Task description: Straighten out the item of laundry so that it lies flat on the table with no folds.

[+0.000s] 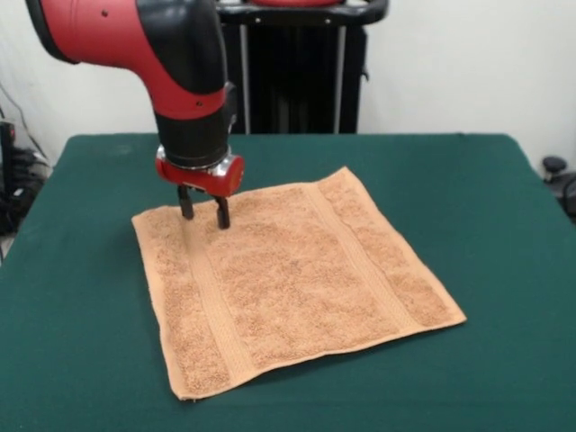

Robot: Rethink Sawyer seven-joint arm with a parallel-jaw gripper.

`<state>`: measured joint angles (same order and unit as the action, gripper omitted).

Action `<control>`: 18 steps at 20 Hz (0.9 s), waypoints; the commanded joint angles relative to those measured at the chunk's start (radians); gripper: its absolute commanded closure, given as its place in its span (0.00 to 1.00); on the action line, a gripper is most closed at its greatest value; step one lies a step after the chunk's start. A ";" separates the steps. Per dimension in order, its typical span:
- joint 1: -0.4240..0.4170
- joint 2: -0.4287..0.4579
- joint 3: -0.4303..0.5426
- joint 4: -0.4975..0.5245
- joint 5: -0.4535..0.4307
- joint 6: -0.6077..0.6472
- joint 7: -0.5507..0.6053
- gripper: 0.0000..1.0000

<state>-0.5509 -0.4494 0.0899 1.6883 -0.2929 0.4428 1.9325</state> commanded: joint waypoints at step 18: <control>0.003 -0.223 0.122 0.086 -0.028 0.191 -0.104 0.00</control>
<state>-0.5526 -0.5876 0.0931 1.6848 -0.3307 0.4731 1.9325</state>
